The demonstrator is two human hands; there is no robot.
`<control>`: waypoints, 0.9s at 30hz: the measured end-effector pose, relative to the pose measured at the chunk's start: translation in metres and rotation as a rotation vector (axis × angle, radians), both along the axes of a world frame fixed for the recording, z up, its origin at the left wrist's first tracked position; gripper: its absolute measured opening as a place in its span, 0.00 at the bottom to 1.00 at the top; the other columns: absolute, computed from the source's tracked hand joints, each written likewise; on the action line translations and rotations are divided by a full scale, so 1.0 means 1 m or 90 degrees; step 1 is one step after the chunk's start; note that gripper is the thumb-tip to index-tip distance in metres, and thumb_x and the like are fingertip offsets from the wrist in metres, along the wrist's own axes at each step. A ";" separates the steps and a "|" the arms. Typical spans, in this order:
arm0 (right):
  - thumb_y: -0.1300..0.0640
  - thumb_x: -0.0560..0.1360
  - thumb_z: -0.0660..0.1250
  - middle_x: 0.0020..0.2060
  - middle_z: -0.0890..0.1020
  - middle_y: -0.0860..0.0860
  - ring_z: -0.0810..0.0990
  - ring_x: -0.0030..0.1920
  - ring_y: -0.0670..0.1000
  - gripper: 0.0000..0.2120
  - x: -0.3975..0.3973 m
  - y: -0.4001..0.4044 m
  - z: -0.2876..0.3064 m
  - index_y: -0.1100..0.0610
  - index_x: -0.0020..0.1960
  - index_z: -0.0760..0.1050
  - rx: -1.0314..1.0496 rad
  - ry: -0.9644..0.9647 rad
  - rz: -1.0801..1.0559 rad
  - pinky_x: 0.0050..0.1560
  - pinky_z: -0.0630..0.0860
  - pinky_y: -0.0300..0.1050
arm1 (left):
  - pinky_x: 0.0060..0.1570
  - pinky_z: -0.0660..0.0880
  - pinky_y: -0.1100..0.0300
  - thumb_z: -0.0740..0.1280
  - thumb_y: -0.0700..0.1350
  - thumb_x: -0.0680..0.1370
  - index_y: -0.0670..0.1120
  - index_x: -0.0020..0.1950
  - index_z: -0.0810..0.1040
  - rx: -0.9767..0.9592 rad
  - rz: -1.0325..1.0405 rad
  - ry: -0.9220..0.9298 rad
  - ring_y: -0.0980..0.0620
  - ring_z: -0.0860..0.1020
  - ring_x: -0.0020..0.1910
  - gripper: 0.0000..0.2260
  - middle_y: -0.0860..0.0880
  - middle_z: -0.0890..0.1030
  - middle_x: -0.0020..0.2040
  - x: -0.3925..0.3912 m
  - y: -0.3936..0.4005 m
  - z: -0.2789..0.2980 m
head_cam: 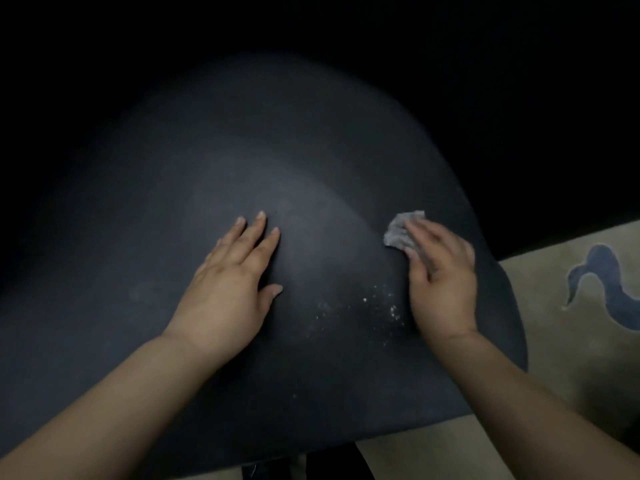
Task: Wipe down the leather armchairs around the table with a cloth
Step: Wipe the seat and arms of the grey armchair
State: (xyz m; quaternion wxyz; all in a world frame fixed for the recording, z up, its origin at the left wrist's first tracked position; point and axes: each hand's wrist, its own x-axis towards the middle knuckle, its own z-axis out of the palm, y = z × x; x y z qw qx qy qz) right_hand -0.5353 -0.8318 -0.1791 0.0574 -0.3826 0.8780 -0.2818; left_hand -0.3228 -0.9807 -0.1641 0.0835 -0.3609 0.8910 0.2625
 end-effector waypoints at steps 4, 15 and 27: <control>0.68 0.72 0.68 0.59 0.79 0.50 0.75 0.55 0.55 0.18 0.044 0.018 -0.002 0.56 0.60 0.79 0.000 -0.030 0.118 0.63 0.64 0.38 | 0.76 0.49 0.54 0.65 0.49 0.79 0.51 0.79 0.53 -0.008 0.004 0.002 0.53 0.44 0.78 0.32 0.54 0.47 0.80 0.000 0.009 0.000; 0.68 0.73 0.66 0.60 0.78 0.50 0.75 0.56 0.58 0.18 0.085 0.037 -0.007 0.55 0.61 0.79 -0.019 -0.036 0.035 0.63 0.63 0.38 | 0.73 0.46 0.59 0.64 0.44 0.79 0.50 0.79 0.57 -0.030 0.003 0.004 0.52 0.47 0.78 0.29 0.52 0.51 0.79 0.035 0.029 0.000; 0.70 0.71 0.66 0.59 0.79 0.52 0.75 0.54 0.60 0.19 0.134 0.034 -0.010 0.56 0.59 0.79 -0.042 -0.034 0.036 0.62 0.65 0.42 | 0.75 0.47 0.56 0.64 0.42 0.79 0.48 0.78 0.59 -0.044 0.036 0.003 0.48 0.50 0.78 0.28 0.51 0.54 0.79 0.083 0.051 -0.003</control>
